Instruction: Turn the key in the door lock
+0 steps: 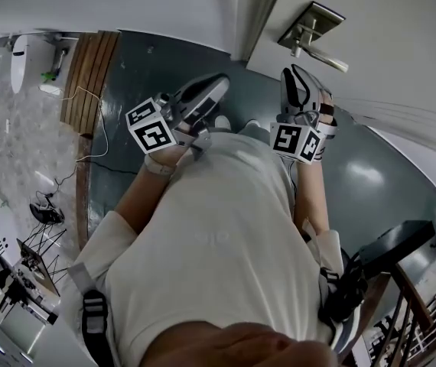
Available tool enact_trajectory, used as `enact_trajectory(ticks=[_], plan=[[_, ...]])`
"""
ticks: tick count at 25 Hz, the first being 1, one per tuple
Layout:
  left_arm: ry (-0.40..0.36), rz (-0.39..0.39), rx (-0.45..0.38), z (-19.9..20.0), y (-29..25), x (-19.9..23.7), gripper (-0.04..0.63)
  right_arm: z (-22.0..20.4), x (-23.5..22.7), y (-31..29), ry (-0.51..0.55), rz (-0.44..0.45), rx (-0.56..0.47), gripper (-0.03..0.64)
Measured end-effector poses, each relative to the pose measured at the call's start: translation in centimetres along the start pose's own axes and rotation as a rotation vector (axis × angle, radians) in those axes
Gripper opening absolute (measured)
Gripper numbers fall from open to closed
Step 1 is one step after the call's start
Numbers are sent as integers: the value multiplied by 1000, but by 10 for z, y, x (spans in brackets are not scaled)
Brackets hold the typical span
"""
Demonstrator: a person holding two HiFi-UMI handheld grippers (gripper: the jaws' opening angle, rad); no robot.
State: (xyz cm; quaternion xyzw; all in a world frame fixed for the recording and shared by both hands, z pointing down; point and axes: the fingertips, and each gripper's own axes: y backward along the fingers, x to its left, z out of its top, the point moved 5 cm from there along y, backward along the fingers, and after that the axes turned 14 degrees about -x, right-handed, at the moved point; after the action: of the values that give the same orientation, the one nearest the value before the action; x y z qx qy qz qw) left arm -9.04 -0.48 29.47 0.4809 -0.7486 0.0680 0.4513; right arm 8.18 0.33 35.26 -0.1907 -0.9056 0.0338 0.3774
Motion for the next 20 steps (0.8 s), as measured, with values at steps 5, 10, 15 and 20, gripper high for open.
enact_trajectory(ticks=[5, 10, 15, 20], plan=[[0, 34, 12, -8, 1, 7, 9, -33, 10, -16, 60, -17, 61, 75], [21, 79, 36, -24, 4, 20, 9, -63, 17, -33, 129, -60, 101, 75], [63, 125, 52, -43, 5, 28, 9, -93, 17, -46, 183, -95, 114, 77], [94, 154, 35, -45, 16, 43, 9, -117, 25, -69, 238, -123, 138, 100]])
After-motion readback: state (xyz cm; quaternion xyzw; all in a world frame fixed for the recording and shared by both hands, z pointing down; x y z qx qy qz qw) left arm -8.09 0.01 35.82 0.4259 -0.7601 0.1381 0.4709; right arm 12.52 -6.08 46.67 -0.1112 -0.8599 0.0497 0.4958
